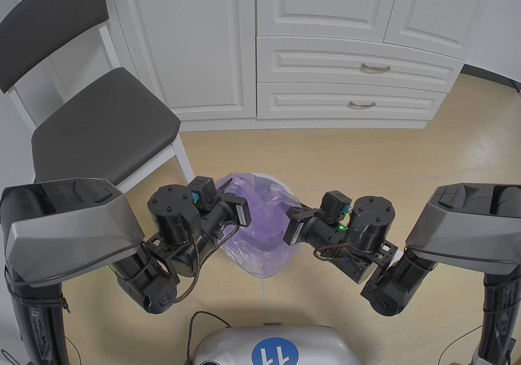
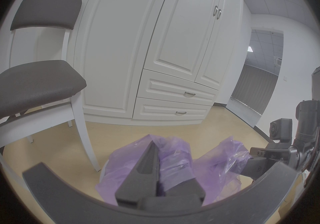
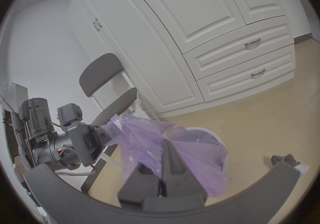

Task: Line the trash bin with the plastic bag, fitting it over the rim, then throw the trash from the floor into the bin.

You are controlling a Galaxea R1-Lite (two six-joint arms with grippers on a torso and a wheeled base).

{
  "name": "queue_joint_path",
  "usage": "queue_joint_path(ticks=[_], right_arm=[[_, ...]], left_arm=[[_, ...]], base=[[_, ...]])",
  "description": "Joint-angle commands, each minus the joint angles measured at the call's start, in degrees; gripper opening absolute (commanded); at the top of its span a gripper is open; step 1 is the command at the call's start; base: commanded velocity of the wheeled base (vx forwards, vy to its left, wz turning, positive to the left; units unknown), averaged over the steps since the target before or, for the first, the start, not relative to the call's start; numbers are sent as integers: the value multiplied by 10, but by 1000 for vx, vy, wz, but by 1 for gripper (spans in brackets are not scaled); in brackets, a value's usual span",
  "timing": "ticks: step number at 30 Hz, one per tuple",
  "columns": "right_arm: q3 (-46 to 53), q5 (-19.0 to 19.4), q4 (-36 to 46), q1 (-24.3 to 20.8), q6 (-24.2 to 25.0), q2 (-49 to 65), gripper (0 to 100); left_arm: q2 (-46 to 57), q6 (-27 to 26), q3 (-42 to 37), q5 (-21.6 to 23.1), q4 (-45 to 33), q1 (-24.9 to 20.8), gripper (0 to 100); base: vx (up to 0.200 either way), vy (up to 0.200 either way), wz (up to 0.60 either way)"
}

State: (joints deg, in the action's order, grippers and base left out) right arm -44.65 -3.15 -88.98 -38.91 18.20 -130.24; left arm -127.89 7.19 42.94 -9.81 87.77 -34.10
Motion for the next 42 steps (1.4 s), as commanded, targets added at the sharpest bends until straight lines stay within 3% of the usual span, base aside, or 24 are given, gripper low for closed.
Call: queue_joint_path(ticks=[1,37,42], right_arm=[[-1,0,-7,0,0,0,0],[-60,-33,-10,-3,14,-34,0],[-76,-41,-10,-1,36,-52,0]], left_arm=[[-2,0,1,0,-1,0,0],[-9,1,22,4,-1,31,0],[-14,1,31,2,-1,37,0]], base=[[0,0,0],[0,0,0],[0,0,0]])
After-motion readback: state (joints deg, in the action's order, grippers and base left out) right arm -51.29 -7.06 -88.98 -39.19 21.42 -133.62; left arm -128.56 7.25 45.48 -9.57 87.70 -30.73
